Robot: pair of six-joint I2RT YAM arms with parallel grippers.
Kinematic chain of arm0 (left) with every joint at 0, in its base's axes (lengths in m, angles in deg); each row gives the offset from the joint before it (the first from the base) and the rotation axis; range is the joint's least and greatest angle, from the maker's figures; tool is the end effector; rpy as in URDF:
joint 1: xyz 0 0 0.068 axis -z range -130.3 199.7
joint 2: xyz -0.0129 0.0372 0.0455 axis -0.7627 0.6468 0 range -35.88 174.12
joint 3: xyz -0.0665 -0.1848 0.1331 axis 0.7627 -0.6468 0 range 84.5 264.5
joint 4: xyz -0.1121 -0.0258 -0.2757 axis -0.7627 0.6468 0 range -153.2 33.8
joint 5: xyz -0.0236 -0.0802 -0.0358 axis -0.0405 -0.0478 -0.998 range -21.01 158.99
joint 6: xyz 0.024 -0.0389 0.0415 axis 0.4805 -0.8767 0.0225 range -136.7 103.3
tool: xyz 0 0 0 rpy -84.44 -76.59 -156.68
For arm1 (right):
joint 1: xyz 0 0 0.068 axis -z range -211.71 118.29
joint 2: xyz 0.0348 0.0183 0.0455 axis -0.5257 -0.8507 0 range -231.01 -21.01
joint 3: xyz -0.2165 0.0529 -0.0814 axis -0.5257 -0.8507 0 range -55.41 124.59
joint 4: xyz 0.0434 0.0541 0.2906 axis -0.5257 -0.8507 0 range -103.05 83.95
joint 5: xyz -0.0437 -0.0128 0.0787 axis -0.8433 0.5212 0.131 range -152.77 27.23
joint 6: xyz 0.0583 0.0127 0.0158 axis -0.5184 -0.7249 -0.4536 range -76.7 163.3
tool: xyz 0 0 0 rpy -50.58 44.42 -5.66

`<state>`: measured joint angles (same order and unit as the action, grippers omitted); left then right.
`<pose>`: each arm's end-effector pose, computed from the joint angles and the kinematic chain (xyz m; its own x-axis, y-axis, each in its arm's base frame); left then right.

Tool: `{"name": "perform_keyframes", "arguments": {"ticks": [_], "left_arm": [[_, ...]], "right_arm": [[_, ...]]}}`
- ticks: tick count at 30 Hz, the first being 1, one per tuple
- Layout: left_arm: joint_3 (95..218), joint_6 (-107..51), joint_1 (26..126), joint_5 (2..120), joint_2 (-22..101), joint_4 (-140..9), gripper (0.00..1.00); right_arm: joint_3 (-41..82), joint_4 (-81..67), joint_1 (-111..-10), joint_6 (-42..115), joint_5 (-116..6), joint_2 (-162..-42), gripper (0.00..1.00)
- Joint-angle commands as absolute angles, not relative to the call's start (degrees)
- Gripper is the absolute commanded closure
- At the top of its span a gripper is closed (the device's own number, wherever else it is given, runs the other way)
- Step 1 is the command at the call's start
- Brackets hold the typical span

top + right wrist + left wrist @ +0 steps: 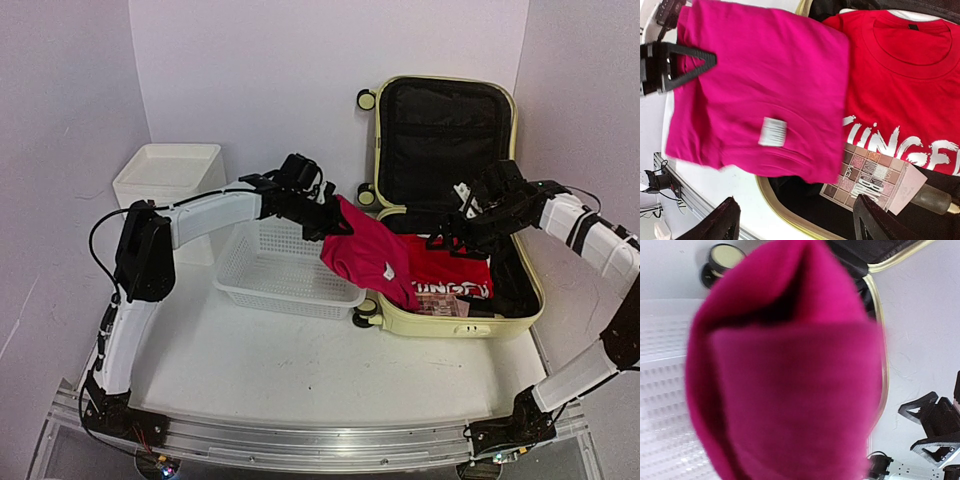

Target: Open, take out, and arrange the luggage

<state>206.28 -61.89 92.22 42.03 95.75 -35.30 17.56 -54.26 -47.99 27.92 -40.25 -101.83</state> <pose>0.3932 -0.3891 0.2228 -0.9328 -0.0025 -0.3603 0.2906 0.5859 -0.7565 0.3205 0.1122 0.2611 -0.8909 -0.0050 -0.4541 -0.2364 0.8588 0.4544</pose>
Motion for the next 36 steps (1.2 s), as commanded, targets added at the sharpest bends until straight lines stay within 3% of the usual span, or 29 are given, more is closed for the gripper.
{"name": "perform_keyframes", "arguments": {"ticks": [1,21,36], "left_arm": [[205.33,-53.22,86.93,36.34,91.41,-31.25,1.00],[203.04,-44.32,76.18,21.90,100.07,-27.28,1.00],[197.24,-39.33,74.37,43.16,96.25,-21.18,0.98]], "right_arm": [[18.34,-55.46,-48.03,28.85,-42.15,-99.25,0.21],[21.11,-62.56,-48.06,28.58,-46.25,-97.03,0.21],[21.42,-62.66,-48.16,27.65,-45.11,-99.38,0.21]]}}
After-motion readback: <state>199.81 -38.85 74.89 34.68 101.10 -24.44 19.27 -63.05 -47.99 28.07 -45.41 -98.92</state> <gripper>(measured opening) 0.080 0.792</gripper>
